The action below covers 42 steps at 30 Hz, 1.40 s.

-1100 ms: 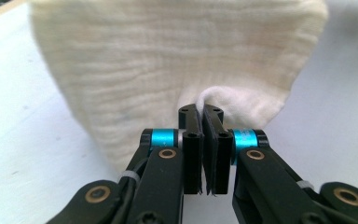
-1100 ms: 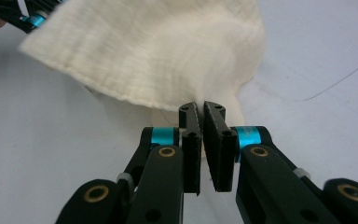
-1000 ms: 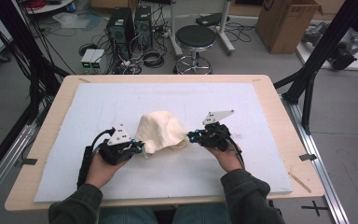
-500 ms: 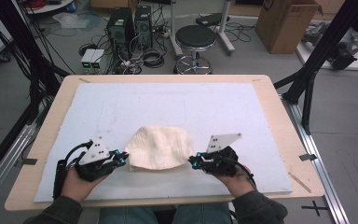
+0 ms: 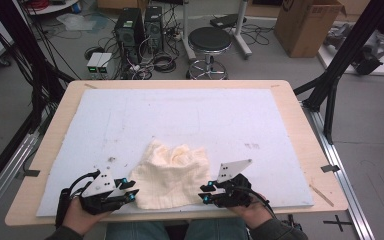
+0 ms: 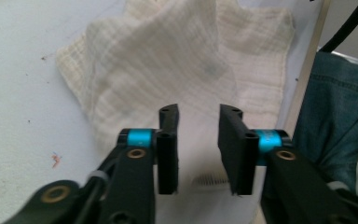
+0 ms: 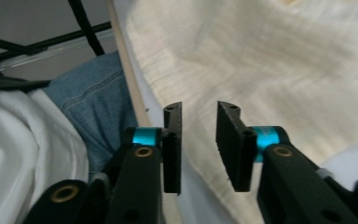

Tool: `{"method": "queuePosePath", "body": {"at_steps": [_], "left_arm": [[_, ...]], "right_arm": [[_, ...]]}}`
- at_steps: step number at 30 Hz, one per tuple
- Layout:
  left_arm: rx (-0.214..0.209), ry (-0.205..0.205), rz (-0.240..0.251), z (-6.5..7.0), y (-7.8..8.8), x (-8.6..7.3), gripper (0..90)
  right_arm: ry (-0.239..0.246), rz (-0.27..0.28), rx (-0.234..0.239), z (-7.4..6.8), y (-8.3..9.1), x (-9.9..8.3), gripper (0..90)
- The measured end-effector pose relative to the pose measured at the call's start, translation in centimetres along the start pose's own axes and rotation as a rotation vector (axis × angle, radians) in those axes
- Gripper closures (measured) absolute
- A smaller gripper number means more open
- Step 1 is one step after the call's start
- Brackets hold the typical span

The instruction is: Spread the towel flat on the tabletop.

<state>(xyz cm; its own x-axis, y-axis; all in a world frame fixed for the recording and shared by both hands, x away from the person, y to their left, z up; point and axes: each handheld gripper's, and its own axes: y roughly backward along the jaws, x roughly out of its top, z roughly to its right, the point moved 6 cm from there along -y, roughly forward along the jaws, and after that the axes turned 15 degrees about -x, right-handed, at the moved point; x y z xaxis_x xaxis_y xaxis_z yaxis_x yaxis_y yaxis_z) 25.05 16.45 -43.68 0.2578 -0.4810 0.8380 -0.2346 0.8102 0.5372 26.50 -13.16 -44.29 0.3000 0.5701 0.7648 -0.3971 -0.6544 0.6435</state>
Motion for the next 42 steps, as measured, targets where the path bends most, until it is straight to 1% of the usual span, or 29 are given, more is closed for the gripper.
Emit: {"method": "queuePosePath", "body": {"at_steps": [1, 3, 4, 6, 9, 10, 11, 12, 14, 16, 17, 19, 21, 23, 24, 25, 26, 28, 29, 30, 32, 33, 34, 37, 39, 42], "left_arm": [[0.0, 0.006, 0.02, -0.1, 0.2, 0.3, 60.0], [0.011, 0.002, 0.039, -0.7, 0.5, 1.0, 56.6], [0.018, 0.001, 0.05, -1.1, 0.6, 1.3, 55.6], [0.031, 0.011, 0.073, -2.1, 0.6, 2.2, 53.2], [0.055, 0.028, 0.092, -3.8, 0.2, 3.3, 50.9], [0.056, 0.041, 0.098, -4.6, -0.2, 3.7, 50.1], [0.062, 0.048, 0.106, -5.3, -0.5, 4.0, 50.0], [0.069, 0.07, 0.121, -5.9, -1.0, 4.2, 49.9], [0.072, 0.084, 0.118, -7.2, -1.8, 4.5, 48.6], [0.062, 0.096, 0.086, -8.3, -2.8, 4.6, 46.4], [0.065, 0.102, 0.061, -8.8, -3.3, 4.6, 45.0], [0.067, 0.114, 0.027, -9.6, -4.3, 4.5, 43.6], [0.076, 0.134, 0.008, -10.4, -4.9, 4.1, 45.0], [0.075, 0.158, -0.032, -11.1, -5.4, 3.4, 45.9], [0.071, 0.17, -0.049, -11.3, -5.6, 3.1, 46.5], [0.067, 0.181, -0.068, -11.5, -5.8, 2.8, 47.8], [0.063, 0.189, -0.084, -11.5, -6.0, 2.6, 49.4], [0.059, 0.19, -0.121, -11.5, -6.4, 2.1, 52.7], [0.047, 0.184, -0.14, -11.4, -6.6, 1.9, 56.2], [0.05, 0.182, -0.157, -11.3, -6.8, 1.7, 59.3], [0.048, 0.174, -0.187, -11.1, -7.1, 1.4, 65.5], [0.055, 0.158, -0.194, -11.1, -7.2, 1.2, 70.5], [0.066, 0.149, -0.187, -11.0, -7.2, 1.2, 73.0], [0.067, 0.145, -0.185, -10.8, -7.2, 1.2, 84.8], [0.08, 0.134, -0.193, -10.8, -7.1, 1.2, 88.1], [0.113, 0.133, -0.17, -10.9, -6.5, 1.6, 88.9]], "right_arm": [[-0.001, 0.007, -0.011, 0.4, 0.2, 0.2, 66.7], [-0.012, 0.032, -0.029, 1.3, 0.7, 0.9, 65.0], [-0.011, 0.043, -0.042, 1.9, 0.8, 1.4, 64.0], [-0.012, 0.064, -0.067, 3.1, 0.9, 2.5, 62.1], [-0.009, 0.083, -0.112, 5.2, 0.3, 4.4, 58.5], [-0.008, 0.086, -0.121, 5.8, 0.0, 4.9, 57.6], [-0.009, 0.098, -0.135, 6.8, -0.5, 5.6, 57.0], [-0.014, 0.106, -0.136, 7.5, -1.0, 6.1, 56.0], [-0.047, 0.094, -0.133, 8.9, -2.1, 6.6, 53.0], [-0.065, 0.087, -0.103, 9.9, -3.3, 6.8, 49.7], [-0.071, 0.084, -0.093, 10.3, -3.8, 6.8, 48.6], [-0.085, 0.057, -0.063, 10.9, -4.9, 6.4, 46.8], [-0.099, 0.018, -0.039, 11.2, -6.0, 6.0, 46.7], [-0.099, -0.008, -0.018, 11.4, -6.8, 5.6, 48.4], [-0.103, -0.018, -0.005, 11.4, -7.0, 5.5, 50.9], [-0.11, -0.029, 0.011, 11.4, -7.2, 5.4, 55.1], [-0.104, -0.04, 0.023, 11.3, -7.5, 5.2, 60.5], [-0.092, -0.085, 0.035, 11.0, -7.8, 4.7, 70.6], [-0.081, -0.1, 0.04, 10.8, -7.9, 4.5, 75.5], [-0.073, -0.109, 0.041, 10.7, -7.9, 4.3, 79.2], [-0.074, -0.117, 0.045, 10.5, -7.6, 3.9, 84.9], [-0.077, -0.119, 0.046, 10.4, -7.4, 3.7, 85.6], [-0.074, -0.121, 0.04, 10.4, -7.1, 3.5, 85.9], [-0.075, -0.104, 0.022, 10.6, -6.0, 3.4, 86.4], [-0.074, -0.088, 0.002, 11.0, -5.1, 3.4, 86.6], [-0.081, -0.061, -0.045, 11.7, -3.7, 3.6, 86.7]]}}
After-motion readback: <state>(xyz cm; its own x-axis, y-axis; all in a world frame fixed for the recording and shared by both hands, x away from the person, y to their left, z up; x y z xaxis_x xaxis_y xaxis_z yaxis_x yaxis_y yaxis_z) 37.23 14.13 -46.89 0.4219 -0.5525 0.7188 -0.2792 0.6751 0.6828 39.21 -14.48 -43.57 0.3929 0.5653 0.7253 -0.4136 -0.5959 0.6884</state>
